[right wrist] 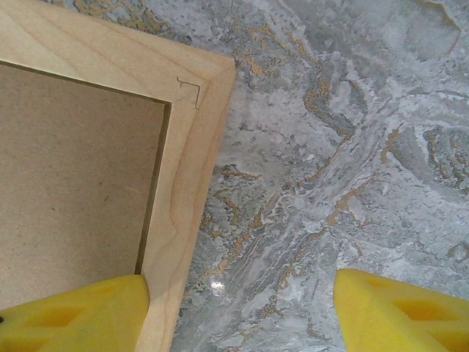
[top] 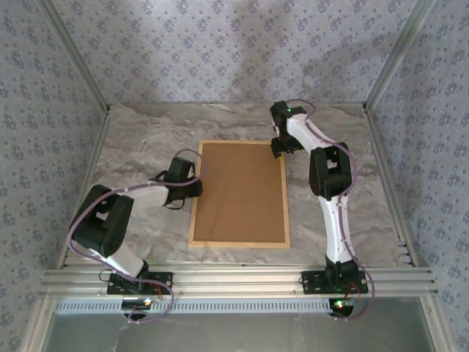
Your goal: Put the photo into the frame
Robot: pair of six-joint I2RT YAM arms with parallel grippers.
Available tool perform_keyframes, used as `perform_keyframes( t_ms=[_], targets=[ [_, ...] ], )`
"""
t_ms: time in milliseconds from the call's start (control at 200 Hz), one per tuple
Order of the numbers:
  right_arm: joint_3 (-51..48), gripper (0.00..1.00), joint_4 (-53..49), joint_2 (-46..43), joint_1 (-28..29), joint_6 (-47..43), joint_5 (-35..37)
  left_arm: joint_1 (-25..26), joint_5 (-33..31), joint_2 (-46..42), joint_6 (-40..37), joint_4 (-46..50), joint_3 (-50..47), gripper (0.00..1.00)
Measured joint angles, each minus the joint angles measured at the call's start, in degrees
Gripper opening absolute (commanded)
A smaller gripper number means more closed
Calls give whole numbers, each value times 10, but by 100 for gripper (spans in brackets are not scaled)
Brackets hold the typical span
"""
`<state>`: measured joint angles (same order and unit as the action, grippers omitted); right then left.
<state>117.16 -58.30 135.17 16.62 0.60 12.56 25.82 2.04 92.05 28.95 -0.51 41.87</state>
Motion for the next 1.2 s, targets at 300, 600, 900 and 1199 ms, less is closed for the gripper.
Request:
perform_keyframes(
  t_ms=[300,600,900,1199],
  targets=[
    [0,71,1,3,4,0,-2,0,0,0,0,0,0,24],
    [4,71,-1,7,7,0,1,0,0,0,0,0,0,24],
    [28,71,-20,21,9,-10,1,0,0,0,0,0,0,24],
    [71,70,-54,48,13,-28,-1,0,0,0,0,0,0,24]
  ],
)
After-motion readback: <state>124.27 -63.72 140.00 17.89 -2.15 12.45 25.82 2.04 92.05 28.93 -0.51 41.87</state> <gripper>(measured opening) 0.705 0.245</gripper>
